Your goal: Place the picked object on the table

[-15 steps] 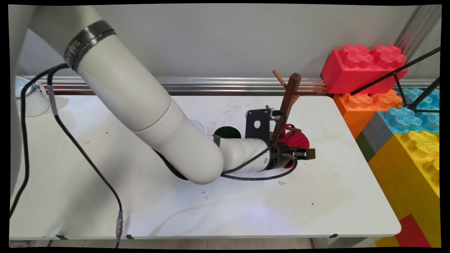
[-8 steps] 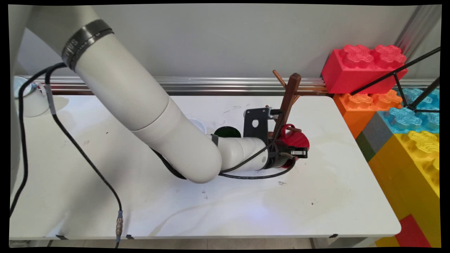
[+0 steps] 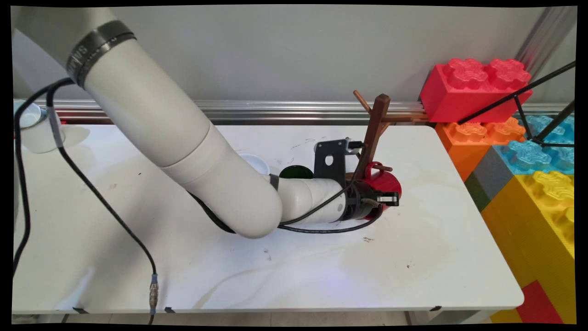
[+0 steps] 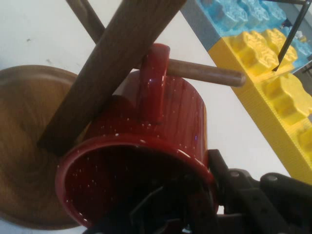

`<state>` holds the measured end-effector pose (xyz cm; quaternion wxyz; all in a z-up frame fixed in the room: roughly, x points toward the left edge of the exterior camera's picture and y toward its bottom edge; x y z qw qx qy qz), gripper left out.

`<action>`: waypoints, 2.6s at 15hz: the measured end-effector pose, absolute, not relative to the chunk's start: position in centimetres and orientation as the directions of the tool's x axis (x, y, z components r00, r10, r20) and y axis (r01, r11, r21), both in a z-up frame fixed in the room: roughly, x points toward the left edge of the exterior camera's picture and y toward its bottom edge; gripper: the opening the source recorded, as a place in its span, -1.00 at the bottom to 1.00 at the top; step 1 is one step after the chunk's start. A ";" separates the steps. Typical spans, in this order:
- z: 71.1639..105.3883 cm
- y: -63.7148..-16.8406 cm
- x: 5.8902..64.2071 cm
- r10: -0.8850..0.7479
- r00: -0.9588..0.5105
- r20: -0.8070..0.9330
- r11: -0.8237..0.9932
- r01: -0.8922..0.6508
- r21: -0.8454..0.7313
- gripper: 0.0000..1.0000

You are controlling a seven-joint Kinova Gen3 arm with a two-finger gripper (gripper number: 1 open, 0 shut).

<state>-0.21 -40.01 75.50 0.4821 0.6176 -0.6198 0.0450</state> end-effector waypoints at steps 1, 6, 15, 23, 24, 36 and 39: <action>75.6 -40.0 -0.2 -0.722 0.229 0.653 0.235 -0.806 0.543 -1.00; 76.6 -39.8 0.0 -0.720 0.240 0.651 0.253 -0.782 0.569 -1.00; 78.4 -38.4 0.3 -0.740 0.226 0.634 0.294 -0.738 0.607 -1.00; 79.9 -36.5 -0.1 -0.766 0.188 0.614 0.343 -0.689 0.639 -1.00; 80.1 -36.4 -0.1 -0.768 0.177 0.615 0.353 -0.685 0.637 -1.00; 84.6 -36.5 2.9 -0.734 -0.171 0.658 0.553 -0.713 0.432 -1.00; 85.9 -36.6 3.3 -0.723 -0.229 0.652 0.583 -0.708 0.398 -1.00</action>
